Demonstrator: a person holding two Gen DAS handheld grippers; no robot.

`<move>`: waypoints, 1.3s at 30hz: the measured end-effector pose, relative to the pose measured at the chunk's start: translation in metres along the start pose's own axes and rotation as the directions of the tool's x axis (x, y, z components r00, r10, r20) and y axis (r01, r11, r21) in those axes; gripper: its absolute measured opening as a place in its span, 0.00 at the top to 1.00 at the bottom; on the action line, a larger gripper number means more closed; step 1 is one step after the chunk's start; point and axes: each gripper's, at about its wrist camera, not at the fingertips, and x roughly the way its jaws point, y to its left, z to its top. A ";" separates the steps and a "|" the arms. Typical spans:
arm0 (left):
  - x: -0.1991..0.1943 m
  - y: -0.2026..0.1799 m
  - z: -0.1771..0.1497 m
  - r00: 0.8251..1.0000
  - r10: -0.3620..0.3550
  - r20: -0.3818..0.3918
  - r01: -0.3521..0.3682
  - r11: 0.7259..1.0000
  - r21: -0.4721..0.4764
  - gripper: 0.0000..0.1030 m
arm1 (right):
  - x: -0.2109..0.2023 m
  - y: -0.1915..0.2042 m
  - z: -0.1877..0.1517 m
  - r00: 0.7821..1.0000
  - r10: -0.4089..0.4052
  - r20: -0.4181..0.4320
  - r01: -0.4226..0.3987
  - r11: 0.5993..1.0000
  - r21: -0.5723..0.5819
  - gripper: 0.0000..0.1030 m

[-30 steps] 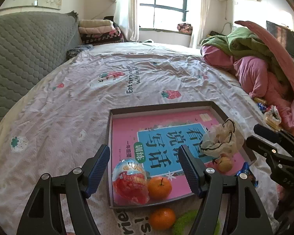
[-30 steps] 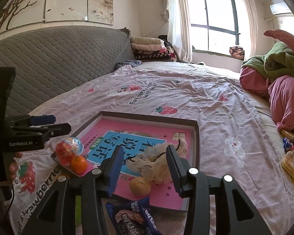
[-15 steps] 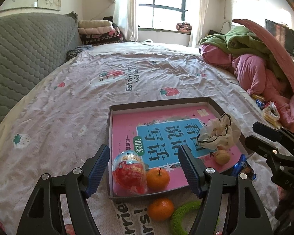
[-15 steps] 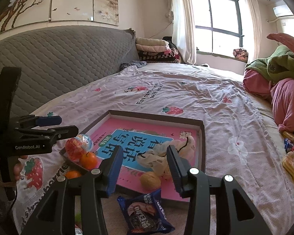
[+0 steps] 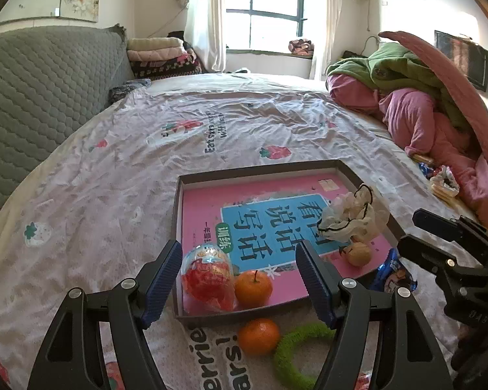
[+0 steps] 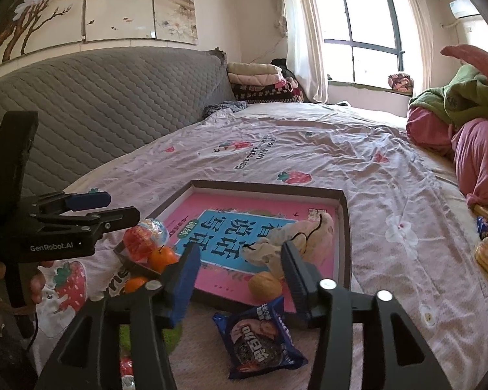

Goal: Organize objects
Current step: 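Withdraw the left gripper toward the green ring while the right gripper moves toward the clear plastic egg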

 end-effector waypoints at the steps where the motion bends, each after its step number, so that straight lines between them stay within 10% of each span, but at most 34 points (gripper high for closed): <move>1: -0.001 0.000 -0.001 1.000 0.001 -0.001 -0.001 1.000 0.001 0.28 | 0.000 0.001 0.000 1.000 0.002 -0.002 -0.002 1.000 0.002 0.47; 39: -0.001 -0.013 -0.060 0.989 -0.024 -0.146 0.027 0.999 0.017 0.28 | -0.028 0.039 -0.038 0.991 0.106 -0.076 -0.108 0.994 -0.034 0.47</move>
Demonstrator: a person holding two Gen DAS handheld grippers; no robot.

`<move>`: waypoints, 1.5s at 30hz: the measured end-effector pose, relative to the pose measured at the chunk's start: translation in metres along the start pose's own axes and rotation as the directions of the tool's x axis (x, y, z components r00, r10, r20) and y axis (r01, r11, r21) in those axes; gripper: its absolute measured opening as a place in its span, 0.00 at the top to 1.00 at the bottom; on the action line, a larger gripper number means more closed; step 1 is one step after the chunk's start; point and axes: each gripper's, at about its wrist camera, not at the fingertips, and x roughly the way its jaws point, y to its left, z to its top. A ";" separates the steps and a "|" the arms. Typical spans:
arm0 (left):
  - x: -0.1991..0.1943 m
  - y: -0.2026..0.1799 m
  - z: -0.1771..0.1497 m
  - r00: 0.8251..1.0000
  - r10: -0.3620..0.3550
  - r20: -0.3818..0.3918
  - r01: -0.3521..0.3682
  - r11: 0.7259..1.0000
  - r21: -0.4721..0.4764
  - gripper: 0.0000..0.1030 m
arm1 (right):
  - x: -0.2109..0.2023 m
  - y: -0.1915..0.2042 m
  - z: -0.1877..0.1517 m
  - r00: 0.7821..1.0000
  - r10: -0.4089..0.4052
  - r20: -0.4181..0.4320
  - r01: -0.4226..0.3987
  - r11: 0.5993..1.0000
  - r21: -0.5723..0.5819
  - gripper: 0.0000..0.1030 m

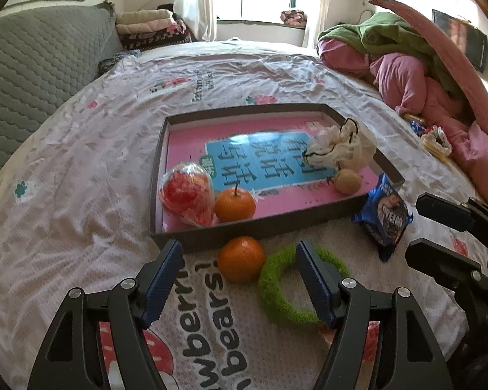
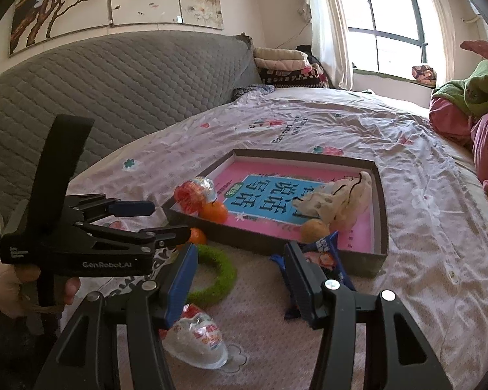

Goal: Organize objects
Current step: 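Withdraw the left gripper toward the green ring while the right gripper moves toward the clear plastic egg, then lower the left gripper around the green fuzzy ring while the right gripper lowers around the clear egg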

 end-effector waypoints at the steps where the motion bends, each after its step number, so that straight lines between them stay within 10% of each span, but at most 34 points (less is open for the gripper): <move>1: 0.000 0.001 -0.001 1.000 0.002 -0.002 -0.002 1.000 -0.002 0.28 | -0.001 0.001 -0.001 1.000 0.001 -0.002 -0.001 1.000 -0.003 0.47; 45: 0.020 -0.001 -0.031 0.993 0.000 -0.119 -0.001 1.000 -0.005 0.28 | 0.018 0.021 -0.042 0.966 0.156 -0.208 -0.153 0.988 0.031 0.47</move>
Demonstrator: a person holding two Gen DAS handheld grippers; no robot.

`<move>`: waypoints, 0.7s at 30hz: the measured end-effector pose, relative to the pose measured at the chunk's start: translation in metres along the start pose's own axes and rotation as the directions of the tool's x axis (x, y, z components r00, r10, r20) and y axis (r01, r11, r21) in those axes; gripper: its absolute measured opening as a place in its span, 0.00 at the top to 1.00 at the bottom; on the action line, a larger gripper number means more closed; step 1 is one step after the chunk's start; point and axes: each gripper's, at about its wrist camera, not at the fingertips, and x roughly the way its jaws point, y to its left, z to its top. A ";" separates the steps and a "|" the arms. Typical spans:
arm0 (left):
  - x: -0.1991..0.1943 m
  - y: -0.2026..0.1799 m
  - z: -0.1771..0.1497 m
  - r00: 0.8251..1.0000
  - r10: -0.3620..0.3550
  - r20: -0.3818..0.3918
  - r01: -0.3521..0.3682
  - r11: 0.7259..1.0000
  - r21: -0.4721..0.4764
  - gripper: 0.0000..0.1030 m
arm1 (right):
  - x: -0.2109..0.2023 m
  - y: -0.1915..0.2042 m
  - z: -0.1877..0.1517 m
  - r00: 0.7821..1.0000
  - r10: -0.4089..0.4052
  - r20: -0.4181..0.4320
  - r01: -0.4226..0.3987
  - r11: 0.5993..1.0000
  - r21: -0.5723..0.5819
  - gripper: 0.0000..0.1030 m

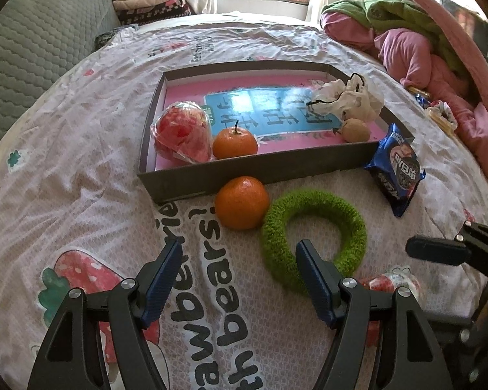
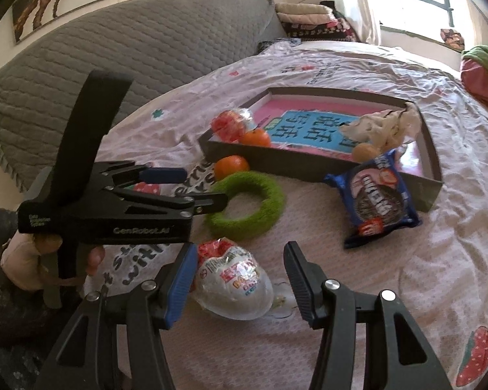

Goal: Organize objects
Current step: 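Lower the left gripper around the green fuzzy ring while the right gripper lowers around the clear egg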

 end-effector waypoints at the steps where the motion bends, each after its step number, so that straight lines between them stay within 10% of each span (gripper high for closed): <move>1: 0.000 0.000 0.000 1.000 0.000 -0.002 0.000 1.000 -0.001 0.28 | 0.001 0.002 0.000 1.000 0.007 -0.007 -0.007 1.000 -0.007 0.47; 21: 0.009 -0.001 -0.009 0.996 -0.062 -0.057 0.060 0.998 -0.025 0.28 | 0.019 0.007 -0.010 0.987 0.124 -0.097 -0.122 0.992 0.028 0.47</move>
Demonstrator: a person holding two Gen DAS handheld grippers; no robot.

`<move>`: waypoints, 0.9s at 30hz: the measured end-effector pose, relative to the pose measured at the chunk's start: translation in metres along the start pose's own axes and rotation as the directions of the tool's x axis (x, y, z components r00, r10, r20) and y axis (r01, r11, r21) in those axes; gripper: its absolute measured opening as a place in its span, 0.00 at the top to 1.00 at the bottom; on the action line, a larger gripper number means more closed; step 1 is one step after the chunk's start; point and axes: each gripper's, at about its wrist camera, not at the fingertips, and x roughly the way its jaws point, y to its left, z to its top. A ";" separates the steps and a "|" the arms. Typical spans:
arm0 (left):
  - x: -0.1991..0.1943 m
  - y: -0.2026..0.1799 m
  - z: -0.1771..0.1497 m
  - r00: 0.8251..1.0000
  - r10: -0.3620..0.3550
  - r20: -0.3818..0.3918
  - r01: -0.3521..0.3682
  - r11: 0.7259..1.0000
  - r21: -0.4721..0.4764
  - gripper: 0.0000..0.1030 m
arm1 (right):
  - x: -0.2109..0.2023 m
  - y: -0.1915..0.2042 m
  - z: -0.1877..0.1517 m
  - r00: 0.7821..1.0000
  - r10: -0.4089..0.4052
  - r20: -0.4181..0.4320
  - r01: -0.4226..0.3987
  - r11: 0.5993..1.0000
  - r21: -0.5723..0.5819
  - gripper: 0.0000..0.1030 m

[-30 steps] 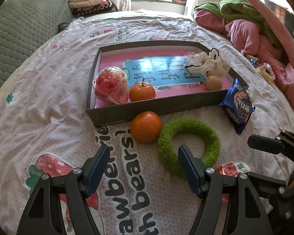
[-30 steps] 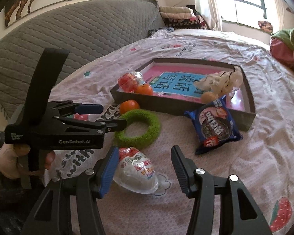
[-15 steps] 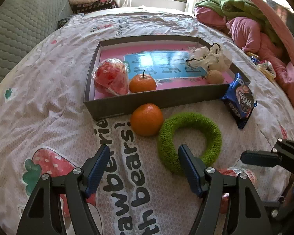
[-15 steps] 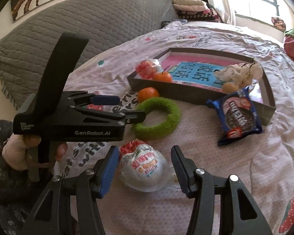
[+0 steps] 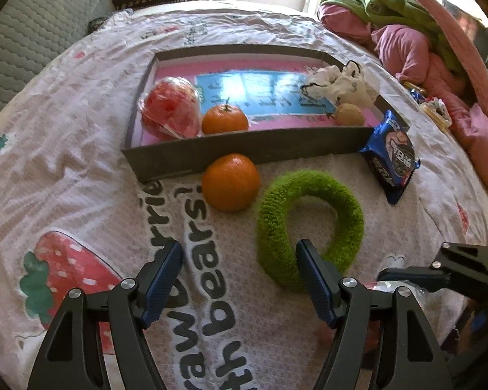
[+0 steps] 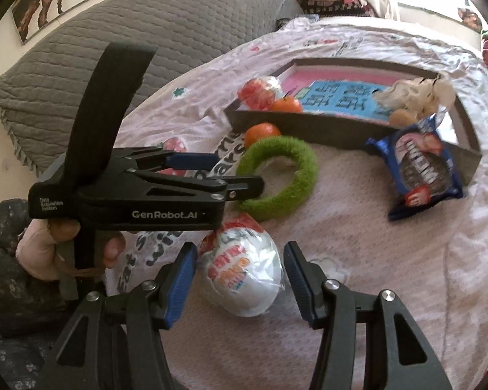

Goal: Organize objects
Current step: 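Lower the left gripper around the green fuzzy ring while the right gripper lowers around the clear egg, then close the left gripper on the green ring and lift it while the right gripper grips the clear egg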

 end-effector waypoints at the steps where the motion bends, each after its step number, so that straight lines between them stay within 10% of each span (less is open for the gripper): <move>1: 0.000 -0.001 -0.001 1.000 0.002 0.001 -0.002 1.000 0.003 0.28 | 0.001 0.002 -0.001 1.000 0.000 0.000 0.000 1.000 -0.010 0.47; 27: -0.005 0.000 -0.002 0.995 -0.096 -0.004 0.096 0.995 -0.022 0.81 | -0.003 0.007 -0.003 0.999 -0.012 0.037 0.015 0.997 -0.076 0.49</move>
